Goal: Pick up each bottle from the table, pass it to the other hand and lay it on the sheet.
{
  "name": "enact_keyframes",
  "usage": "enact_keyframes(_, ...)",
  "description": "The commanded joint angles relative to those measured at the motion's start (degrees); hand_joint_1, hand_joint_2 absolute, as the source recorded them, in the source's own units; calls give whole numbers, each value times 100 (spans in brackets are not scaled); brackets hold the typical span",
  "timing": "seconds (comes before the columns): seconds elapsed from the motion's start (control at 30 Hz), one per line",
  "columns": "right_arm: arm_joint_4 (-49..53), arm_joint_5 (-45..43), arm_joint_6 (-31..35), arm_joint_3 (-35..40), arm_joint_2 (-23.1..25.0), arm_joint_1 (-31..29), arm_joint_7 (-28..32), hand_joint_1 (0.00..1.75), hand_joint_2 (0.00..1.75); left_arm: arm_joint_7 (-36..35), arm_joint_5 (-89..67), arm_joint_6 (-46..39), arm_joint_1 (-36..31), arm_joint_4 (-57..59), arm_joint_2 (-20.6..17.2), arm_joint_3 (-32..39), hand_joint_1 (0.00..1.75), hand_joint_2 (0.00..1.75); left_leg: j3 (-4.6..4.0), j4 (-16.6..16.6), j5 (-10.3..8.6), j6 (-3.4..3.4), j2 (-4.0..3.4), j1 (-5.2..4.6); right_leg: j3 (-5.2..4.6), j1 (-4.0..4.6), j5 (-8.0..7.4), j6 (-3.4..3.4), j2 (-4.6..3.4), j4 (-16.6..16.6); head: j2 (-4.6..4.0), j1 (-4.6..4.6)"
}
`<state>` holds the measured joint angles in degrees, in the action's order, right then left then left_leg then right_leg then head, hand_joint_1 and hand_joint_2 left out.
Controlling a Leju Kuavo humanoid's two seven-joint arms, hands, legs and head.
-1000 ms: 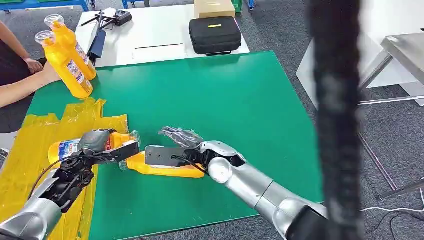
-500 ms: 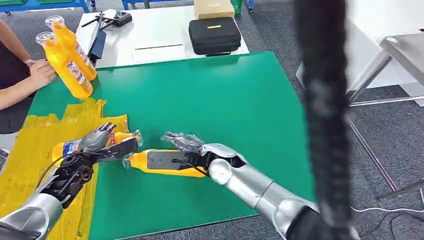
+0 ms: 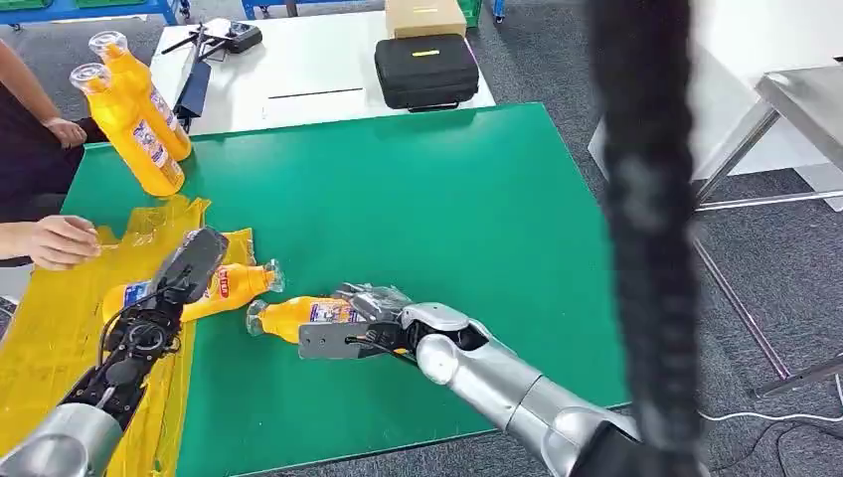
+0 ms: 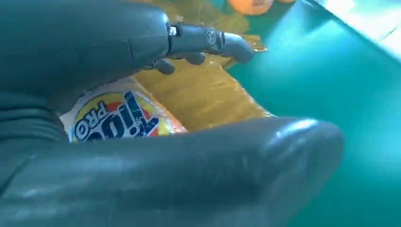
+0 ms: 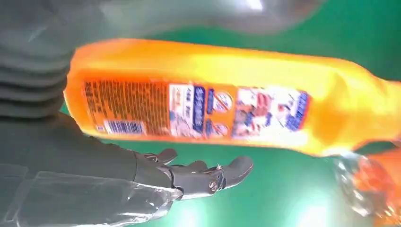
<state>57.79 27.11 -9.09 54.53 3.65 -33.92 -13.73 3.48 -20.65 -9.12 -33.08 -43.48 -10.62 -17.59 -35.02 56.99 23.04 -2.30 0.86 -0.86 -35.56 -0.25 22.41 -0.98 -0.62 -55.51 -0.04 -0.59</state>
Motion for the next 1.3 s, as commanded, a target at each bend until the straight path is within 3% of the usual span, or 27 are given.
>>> enact_keyframes(0.03,-430,198,4,112,-23,-11,-72,0,175,18,835,-318,913,-2442,-46,725,0,0,1,4,7,10,-6,8,4,7,3,0,1,4,0,0)
enact_keyframes(0.13,-480,512,44,186,-62,15,-164,0,175,557,1523,-607,1261,-3404,97,971,0,0,11,7,16,18,-5,9,16,8,14,0,6,0,0,0)
enact_keyframes(0.27,-734,810,162,252,-53,19,-268,0,175,578,1880,-602,1460,-4251,231,948,0,0,-4,6,12,13,-1,9,3,9,8,0,7,4,0,0)
enact_keyframes(0.4,-1128,1484,211,468,107,-3,-391,0,175,672,2039,-545,1501,-4452,232,774,0,0,8,4,14,18,5,9,15,10,12,1,13,6,0,0)
enact_keyframes(0.73,-1344,1790,34,486,197,23,-371,0,175,767,2155,-526,1466,-4403,231,744,0,0,11,1,13,18,0,8,14,8,10,2,9,6,0,0)
enact_keyframes(0.77,-1409,1851,12,510,213,47,-368,44,175,797,2181,-524,1460,-4406,238,740,0,0,3,-1,8,13,-2,6,5,5,5,1,7,7,0,-2)
enact_keyframes(0.8,-1545,1923,-18,514,251,79,-347,157,175,826,2257,-535,1452,-4410,250,750,0,0,19,2,16,21,-3,10,22,9,13,2,11,6,0,-2)
enact_keyframes(0.83,-1671,2009,-7,525,288,100,-326,175,175,883,2357,-547,1446,-4422,254,759,0,0,14,-1,11,18,-2,9,17,8,9,1,12,9,0,0)
enact_keyframes(1.3,-1903,2242,-1,572,277,181,-245,175,175,1006,2525,-566,1379,-4508,309,685,0,0,72,-6,11,31,-8,14,65,14,3,11,18,20,0,0)
